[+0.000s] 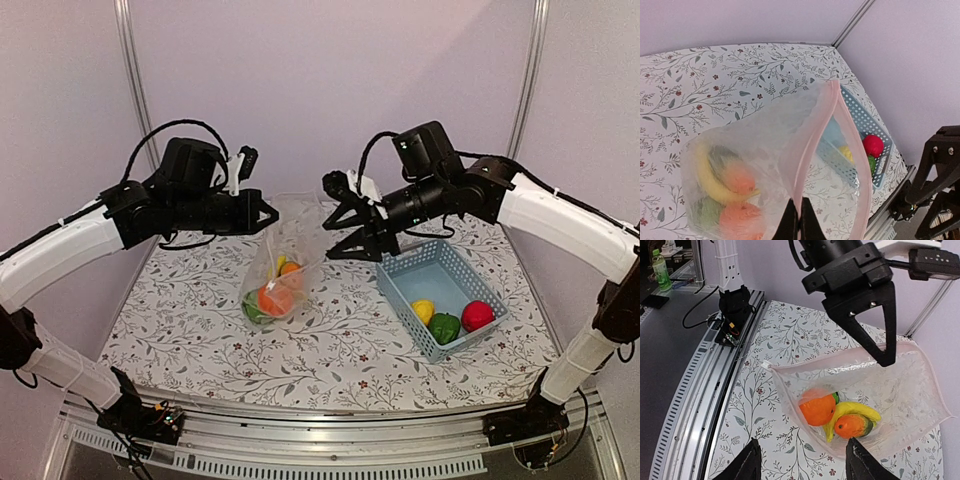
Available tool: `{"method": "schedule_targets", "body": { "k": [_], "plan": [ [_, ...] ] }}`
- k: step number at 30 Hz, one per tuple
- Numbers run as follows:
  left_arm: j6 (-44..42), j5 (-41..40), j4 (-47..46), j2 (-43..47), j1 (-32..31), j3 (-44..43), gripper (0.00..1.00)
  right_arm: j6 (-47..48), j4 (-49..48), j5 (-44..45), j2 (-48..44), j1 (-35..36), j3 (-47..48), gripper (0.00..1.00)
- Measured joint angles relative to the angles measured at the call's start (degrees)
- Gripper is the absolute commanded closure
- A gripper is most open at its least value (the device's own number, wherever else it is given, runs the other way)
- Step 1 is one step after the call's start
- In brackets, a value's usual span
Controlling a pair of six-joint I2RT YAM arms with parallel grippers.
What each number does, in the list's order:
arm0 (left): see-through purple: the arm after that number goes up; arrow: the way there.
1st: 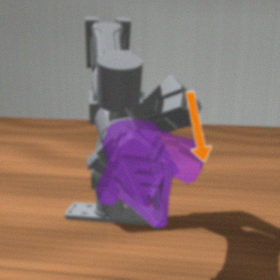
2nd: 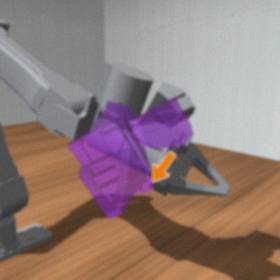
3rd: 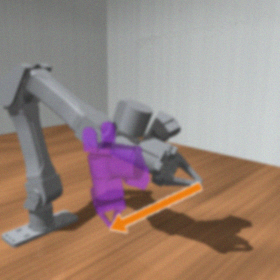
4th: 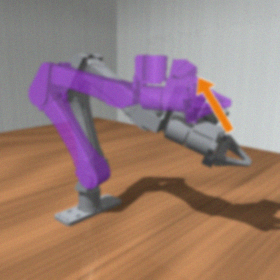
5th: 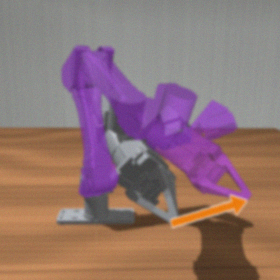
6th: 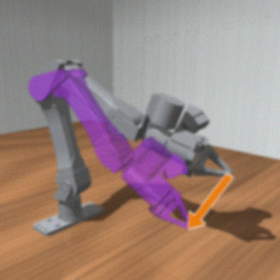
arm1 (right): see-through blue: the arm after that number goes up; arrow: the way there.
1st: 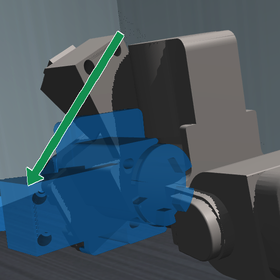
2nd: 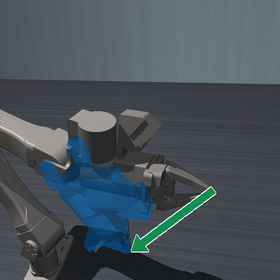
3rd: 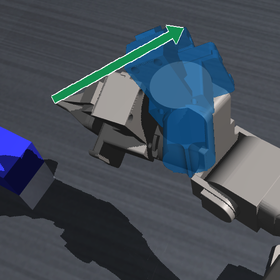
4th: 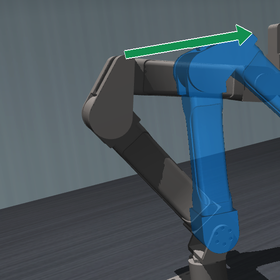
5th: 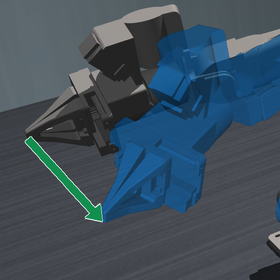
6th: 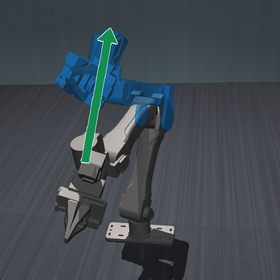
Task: Place the food in the zip-top bag and seal the zipper
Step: Place the fake fruit in the zipper food storage bag, then adjust the zipper food storage bag at the center of the board.
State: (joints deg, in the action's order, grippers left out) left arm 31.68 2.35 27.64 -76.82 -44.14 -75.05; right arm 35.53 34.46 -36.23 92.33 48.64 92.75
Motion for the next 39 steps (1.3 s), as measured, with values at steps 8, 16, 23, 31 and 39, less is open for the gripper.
{"method": "schedule_targets", "body": {
  "k": [8, 16, 23, 31, 39],
  "plan": [
    [-0.15, 0.26, 0.35, -0.26, 0.00, 0.00, 1.00, 9.18, 4.33, 10.10, 2.91, 7.04, 0.37, 0.44],
    [-0.13, 1.92, 0.72, -1.14, -0.02, -0.02, 0.97, 9.49, 3.78, 18.10, 8.31, 8.74, 3.04, 0.56],
    [-0.07, 2.19, 3.63, -1.95, -0.17, -1.46, 0.82, 10.69, 2.75, 21.75, 10.03, 9.14, 4.70, 1.00],
    [0.00, 1.38, 9.73, -2.12, -2.43, -2.10, 0.92, 10.12, 2.36, 21.75, 10.16, 9.22, 6.34, 1.00],
    [0.24, -1.92, 14.32, -2.93, -4.24, -6.34, 1.00, 9.01, 2.97, 19.71, 9.40, 9.22, 7.15, 1.00]
  ]
}}
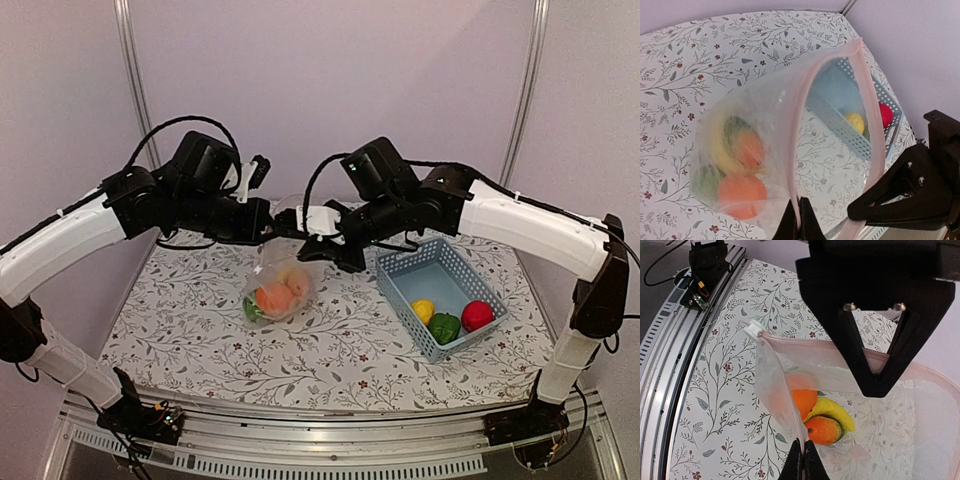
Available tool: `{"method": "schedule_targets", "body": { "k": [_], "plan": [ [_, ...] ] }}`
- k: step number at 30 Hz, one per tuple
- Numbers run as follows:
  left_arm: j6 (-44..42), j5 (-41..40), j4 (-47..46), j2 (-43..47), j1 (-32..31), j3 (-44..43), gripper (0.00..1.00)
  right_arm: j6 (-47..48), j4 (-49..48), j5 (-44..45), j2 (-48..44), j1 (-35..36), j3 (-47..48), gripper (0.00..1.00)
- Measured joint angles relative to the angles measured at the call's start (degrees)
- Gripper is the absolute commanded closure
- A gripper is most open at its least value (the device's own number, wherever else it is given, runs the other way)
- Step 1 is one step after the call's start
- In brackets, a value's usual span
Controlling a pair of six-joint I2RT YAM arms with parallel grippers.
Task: Place the food in the zip-top bag and seal the zipper
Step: Adjust the zipper food storage bag at the center of the board.
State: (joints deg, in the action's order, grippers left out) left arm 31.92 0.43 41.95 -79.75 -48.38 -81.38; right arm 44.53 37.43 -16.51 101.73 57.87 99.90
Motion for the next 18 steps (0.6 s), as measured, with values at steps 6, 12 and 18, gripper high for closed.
{"method": "schedule_targets", "body": {
  "k": [6, 12, 18],
  "plan": [
    [-1.33, -1.62, -1.09, -0.15, -1.73, -4.92, 1.00, -2.05, 1.07, -2.73, -3.52, 0.04, 0.92, 0.81],
    [-2.82, -2.40, -1.16, -3.37, -1.77, -4.92, 1.00, -3.17, 1.11, -2.75, -5.31, 0.26, 0.96, 0.64],
    [-3.45, -2.69, -0.63, -6.03, -1.77, -4.92, 1.00, -4.26, 3.39, -3.91, -7.54, -0.13, 0.92, 0.57]
  ]
}}
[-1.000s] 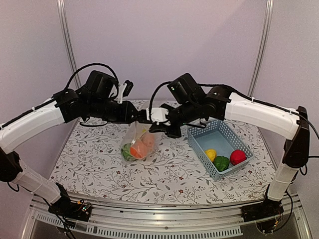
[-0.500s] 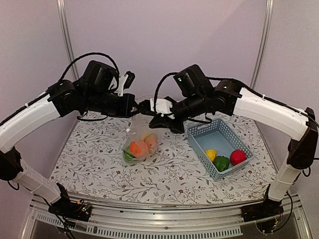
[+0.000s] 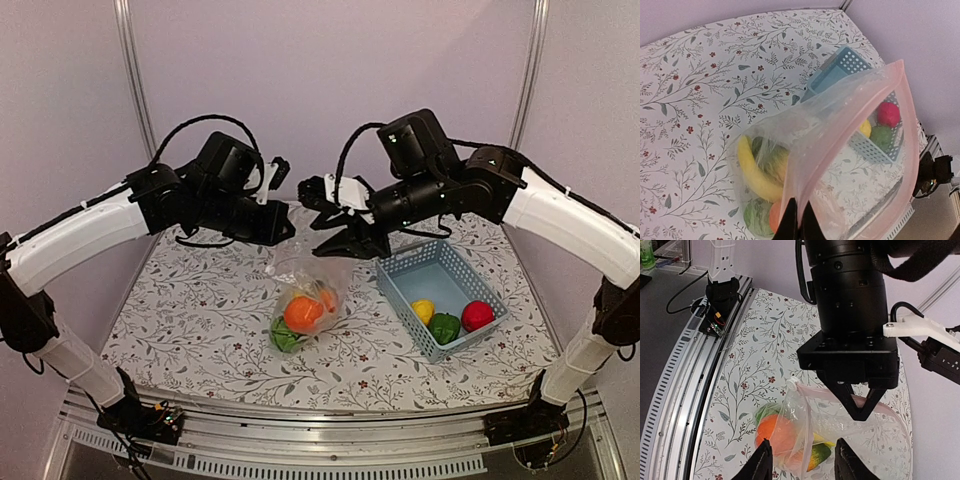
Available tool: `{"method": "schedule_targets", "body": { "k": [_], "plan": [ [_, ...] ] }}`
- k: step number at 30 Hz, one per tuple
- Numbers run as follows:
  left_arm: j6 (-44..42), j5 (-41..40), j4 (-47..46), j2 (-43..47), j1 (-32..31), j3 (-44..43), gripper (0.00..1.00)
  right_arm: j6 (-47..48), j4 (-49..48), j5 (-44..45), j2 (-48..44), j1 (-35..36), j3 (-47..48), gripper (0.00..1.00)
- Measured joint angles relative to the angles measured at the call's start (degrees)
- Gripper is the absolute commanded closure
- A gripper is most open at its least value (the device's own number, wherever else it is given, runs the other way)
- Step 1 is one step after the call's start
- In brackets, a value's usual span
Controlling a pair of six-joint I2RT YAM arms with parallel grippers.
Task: Place the food in the zip-top bag and seal the zipper
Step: Adjust the zipper food storage bag at the center of the board, then pick up the fake fruit from the bin.
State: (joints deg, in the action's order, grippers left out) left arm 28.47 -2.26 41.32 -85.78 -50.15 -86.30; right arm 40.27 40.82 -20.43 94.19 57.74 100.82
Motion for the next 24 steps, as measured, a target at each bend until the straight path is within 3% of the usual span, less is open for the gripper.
{"method": "schedule_targets", "body": {
  "k": [4, 11, 19, 24],
  "plan": [
    [-0.20, -0.59, -0.13, 0.04, 0.00, 0.00, 1.00, -0.44, 1.68, -2.01, -5.18, -2.62, -1.27, 0.53],
    [-0.59, -1.42, -1.62, 1.05, 0.00, 0.96, 1.00, -1.38, 1.73, -3.67, -14.80, -14.84, -11.02, 0.45],
    [-1.09, -1.68, -3.61, 1.25, 0.00, 1.38, 1.00, -2.56, 1.88, -4.87, -17.49, -29.57, -25.79, 0.35],
    [-1.33, -1.70, -4.66, 1.40, 0.00, 2.32, 1.00, -3.26, 2.32, -5.25, -17.27, -34.05, -31.04, 0.31]
  ]
}}
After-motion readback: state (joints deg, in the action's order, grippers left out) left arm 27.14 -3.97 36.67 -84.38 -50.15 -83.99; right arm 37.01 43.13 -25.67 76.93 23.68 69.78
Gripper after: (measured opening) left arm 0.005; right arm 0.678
